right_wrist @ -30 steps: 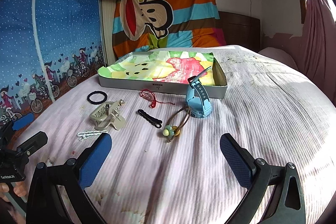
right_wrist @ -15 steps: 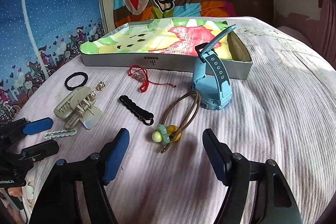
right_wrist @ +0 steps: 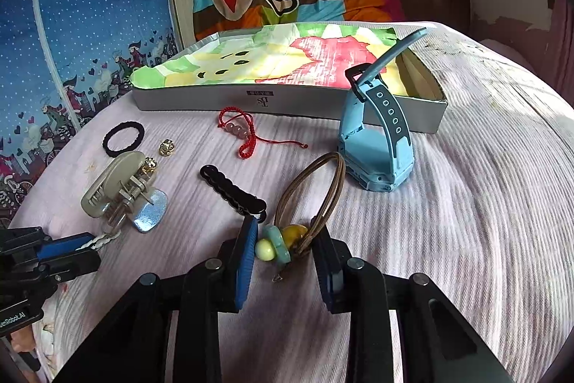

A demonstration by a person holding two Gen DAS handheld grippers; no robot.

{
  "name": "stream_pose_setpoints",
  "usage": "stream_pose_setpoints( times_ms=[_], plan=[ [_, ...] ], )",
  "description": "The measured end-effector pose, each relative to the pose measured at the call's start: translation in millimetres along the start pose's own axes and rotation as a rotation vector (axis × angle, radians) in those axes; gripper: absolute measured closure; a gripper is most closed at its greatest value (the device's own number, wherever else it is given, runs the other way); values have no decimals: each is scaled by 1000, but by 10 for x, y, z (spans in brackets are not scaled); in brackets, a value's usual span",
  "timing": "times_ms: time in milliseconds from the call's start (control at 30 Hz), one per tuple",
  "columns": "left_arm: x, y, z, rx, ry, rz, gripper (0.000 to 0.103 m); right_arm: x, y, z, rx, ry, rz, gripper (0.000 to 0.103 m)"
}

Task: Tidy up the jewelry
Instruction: 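Grasp the beaded brown elastic with the right tool while the left tool grasps the silver chain bracelet, then carry both items over the grey tray and open both tools to drop them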

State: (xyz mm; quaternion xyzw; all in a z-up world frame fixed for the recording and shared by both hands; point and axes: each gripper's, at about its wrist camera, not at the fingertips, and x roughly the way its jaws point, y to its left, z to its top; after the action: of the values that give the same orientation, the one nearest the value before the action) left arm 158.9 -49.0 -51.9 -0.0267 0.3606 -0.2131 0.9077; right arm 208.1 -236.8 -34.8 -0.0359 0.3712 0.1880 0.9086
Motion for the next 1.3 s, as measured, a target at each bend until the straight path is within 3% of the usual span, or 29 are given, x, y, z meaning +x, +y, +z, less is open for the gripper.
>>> stream_pose_setpoints(
  times_ms=[233,500,667,833,1067,1300],
  plan=[
    [-150,-147,-77,44,-20,9,91,-170,156,-45,-8,-20,78,75],
    [-391,-210,27,5,-137,18,91,-484,284,42,-68,-158,88,75],
    [-525,-167,333,-32,-218,93,91,-533,260,142,-77,-227,83,75],
    [-502,-32,671,-49,-240,152,91,-400,231,312,-93,-266,52,75],
    [-182,255,1178,-97,-229,187,91,-51,193,758,-50,-315,52,75],
    [208,619,1560,-147,-184,208,91,325,38,1056,11,-290,84,75]
  ],
)
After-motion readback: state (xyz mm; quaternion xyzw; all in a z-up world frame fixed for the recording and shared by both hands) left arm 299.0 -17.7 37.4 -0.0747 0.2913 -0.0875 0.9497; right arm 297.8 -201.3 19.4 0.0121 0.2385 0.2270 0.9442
